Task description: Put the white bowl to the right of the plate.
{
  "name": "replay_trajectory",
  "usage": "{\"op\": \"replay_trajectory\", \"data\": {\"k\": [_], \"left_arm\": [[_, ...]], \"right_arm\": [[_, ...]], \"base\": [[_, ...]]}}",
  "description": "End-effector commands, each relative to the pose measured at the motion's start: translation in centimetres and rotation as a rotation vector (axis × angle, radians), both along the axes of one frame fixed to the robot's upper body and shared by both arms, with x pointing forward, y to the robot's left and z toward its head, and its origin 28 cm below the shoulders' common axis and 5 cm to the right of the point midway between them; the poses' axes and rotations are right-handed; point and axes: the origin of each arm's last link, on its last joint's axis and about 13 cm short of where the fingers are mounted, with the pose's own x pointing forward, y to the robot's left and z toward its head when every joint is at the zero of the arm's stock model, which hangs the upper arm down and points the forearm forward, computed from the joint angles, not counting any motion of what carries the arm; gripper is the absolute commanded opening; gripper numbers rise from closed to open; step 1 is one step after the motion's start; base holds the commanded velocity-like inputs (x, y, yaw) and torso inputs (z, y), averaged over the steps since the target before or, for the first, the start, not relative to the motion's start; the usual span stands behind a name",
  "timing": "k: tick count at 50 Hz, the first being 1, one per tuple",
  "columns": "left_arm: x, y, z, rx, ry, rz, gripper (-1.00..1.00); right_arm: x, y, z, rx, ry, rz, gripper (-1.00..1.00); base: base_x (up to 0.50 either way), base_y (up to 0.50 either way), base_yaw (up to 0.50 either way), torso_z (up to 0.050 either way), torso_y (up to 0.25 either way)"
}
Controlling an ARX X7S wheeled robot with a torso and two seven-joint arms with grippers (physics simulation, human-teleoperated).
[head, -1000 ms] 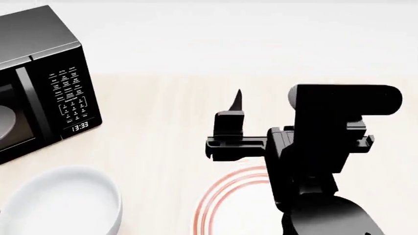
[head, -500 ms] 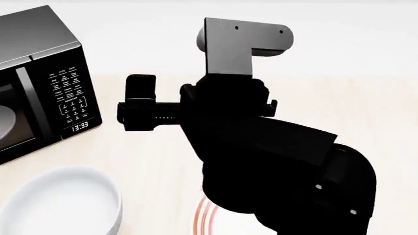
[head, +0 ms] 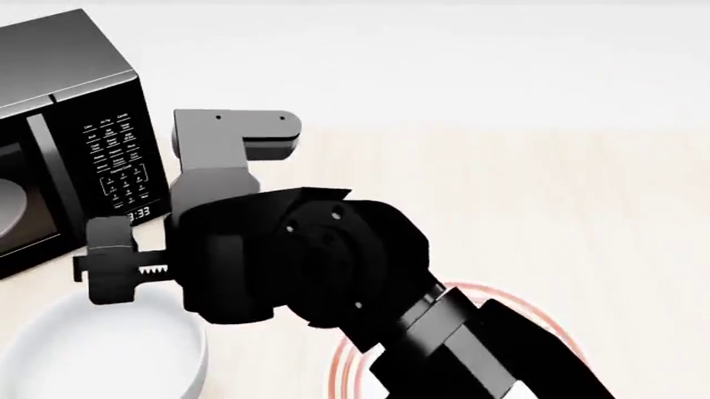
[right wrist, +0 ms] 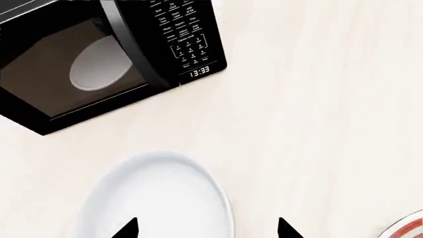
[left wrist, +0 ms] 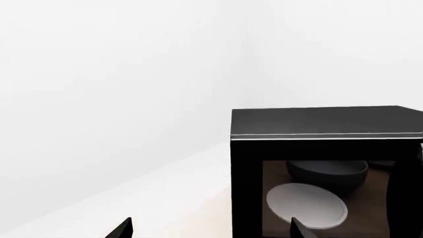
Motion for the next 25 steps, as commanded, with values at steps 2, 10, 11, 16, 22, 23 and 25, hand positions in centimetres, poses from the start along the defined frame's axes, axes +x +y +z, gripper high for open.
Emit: {"op": "replay_trajectory", "data": {"k": [2,10,11,16,22,23,25], "left_arm": [[-1.0,0.6,0.2,-0.007,-0.018,0.040,1.00],[-1.2,0.6,0.3,-0.004,-0.027,0.042,1.00],[-1.2,0.6,0.4,-0.003,-0.027,0.042,1.00],[-1.3,0.6,0.4,-0.004,-0.028,0.041,1.00],[-1.4,0.6,0.4,-0.005,-0.032,0.042,1.00],[-1.4,0.6,0.4,-0.005,-0.033,0.041,1.00],[-1.4,0.6,0.4,-0.004,-0.033,0.041,1.00]], "right_arm": [[1.7,0.2,-1.7,-0.033,0.083,-0.103,1.00],[1.4,0.5,-2.9,-0.040,0.099,-0.092,1.00],[1.2,0.5,-3.3,-0.043,0.108,-0.093,1.00],[1.1,0.5,-4.3,-0.055,0.135,-0.096,1.00],[0.8,0.5,-5.3,-0.066,0.152,-0.091,1.00],[0.7,0.6,-5.4,-0.070,0.150,-0.089,1.00],[0.5,0.6,-5.6,-0.072,0.151,-0.086,1.00]], "base": [[0.00,0.00,0.00,0.000,0.000],[0.00,0.00,0.00,0.000,0.000],[0.00,0.00,0.00,0.000,0.000],[0.00,0.00,0.00,0.000,0.000],[0.00,0.00,0.00,0.000,0.000],[0.00,0.00,0.00,0.000,0.000],[0.00,0.00,0.00,0.000,0.000]]}}
